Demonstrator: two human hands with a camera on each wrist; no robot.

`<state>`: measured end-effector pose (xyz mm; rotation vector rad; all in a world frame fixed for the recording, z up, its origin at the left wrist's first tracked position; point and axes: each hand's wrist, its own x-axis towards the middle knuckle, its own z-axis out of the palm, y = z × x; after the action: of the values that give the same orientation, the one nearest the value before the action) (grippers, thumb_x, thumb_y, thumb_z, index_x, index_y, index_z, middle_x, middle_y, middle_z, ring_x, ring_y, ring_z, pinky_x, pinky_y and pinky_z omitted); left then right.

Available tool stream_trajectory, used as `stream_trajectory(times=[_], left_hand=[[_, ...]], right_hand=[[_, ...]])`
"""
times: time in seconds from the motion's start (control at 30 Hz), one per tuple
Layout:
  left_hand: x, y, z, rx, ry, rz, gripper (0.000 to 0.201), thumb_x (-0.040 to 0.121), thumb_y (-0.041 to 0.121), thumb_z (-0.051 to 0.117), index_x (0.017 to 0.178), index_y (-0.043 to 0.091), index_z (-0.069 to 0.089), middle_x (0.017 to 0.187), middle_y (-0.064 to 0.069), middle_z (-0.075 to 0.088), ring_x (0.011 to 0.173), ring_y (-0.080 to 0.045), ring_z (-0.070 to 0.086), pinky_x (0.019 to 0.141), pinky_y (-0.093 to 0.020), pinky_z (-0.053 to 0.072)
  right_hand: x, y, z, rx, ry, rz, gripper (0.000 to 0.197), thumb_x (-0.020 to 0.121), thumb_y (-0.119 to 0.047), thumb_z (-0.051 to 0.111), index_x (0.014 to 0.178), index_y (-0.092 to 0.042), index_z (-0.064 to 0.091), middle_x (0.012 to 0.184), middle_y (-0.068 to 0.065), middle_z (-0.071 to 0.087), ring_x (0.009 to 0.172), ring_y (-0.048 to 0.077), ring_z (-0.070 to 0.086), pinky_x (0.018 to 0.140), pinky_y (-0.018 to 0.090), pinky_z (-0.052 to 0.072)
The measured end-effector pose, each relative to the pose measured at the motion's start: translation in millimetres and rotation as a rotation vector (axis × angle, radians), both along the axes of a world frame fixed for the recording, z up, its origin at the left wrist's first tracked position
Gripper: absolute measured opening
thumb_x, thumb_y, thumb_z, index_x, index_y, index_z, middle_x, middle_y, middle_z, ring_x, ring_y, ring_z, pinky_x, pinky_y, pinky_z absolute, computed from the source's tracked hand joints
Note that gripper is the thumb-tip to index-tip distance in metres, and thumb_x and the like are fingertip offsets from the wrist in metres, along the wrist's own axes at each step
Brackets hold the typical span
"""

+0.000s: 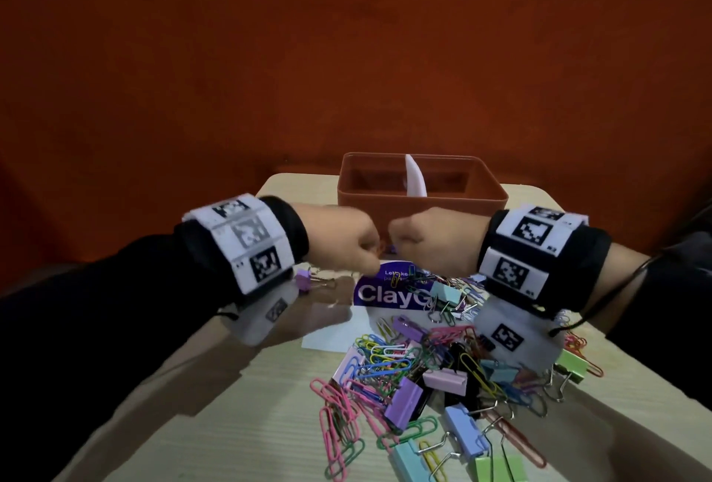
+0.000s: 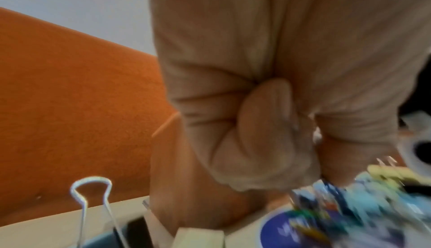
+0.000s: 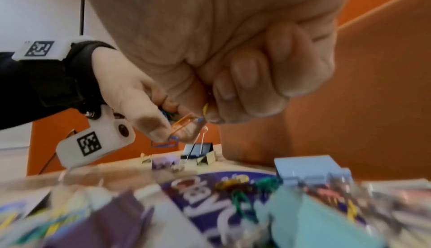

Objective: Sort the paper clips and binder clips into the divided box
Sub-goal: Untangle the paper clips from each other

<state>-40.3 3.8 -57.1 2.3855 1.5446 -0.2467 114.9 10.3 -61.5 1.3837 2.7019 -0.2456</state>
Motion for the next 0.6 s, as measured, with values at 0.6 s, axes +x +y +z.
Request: stream_trajectory(times=[0.6], left_hand=[[0.7,52.1,30.5,0.254,-0.449,0.31,0.018,0.082,0.02,0.073,0.099,0.017,0.067,0.089,-0.003,0.066,0.069,-0.018,0.062,0.066,-0.031,0.054]], right_hand=[[-16.0,51.1,29.5,0.263,0.138,-0.161,0.029,0.09,-0.016,0.05,0.119,-0.013,0.052,0.114,0.011,0.06,0.103,0.031,0.057,0.083,0.037,0.051]])
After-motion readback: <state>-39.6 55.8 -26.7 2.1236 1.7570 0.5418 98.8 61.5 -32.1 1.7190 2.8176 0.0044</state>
